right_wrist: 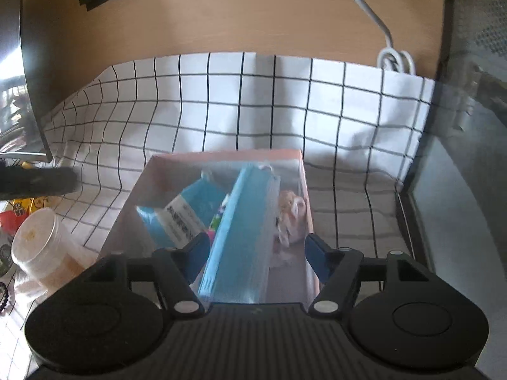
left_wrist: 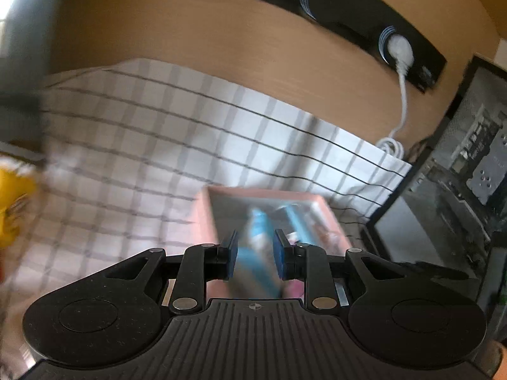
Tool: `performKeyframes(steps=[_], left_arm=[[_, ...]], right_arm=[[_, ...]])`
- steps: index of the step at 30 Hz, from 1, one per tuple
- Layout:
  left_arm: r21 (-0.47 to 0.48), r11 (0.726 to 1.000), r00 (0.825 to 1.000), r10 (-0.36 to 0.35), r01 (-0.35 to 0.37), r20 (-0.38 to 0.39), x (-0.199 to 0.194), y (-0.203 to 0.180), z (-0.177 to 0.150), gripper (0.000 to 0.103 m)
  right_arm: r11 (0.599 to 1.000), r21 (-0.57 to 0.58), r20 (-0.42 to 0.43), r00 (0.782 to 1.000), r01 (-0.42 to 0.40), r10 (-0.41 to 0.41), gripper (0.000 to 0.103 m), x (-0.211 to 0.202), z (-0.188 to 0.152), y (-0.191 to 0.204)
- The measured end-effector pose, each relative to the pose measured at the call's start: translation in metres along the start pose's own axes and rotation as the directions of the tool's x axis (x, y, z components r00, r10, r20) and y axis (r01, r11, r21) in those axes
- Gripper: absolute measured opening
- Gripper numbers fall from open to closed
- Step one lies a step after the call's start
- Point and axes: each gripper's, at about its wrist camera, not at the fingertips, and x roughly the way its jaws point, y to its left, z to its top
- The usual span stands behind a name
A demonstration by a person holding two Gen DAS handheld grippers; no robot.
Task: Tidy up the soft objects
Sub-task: 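Carry the mask and packet to the pink box and release both, then move both tools back toward the round cream sponge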
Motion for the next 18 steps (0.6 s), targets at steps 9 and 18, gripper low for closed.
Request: performKeyframes(steps=[9,18], left_arm=[[-0.183,0.958,0.967,0.238,-0.219,0.091,-0.103,0.099,-0.054,0.027],[-0.415,0.834,0.884,0.449,-0.363,0.130,-0.217,0.214,-0.104,0.027]], right_arm=[[0.999,-0.013,0.052,0.998,-0.040,0.041,0.083,-0.045,0.018,0.060],[0.944,-0.214,0.131,0.950,-0.251,0.283,0.097,-0.074,0.064,0.208]])
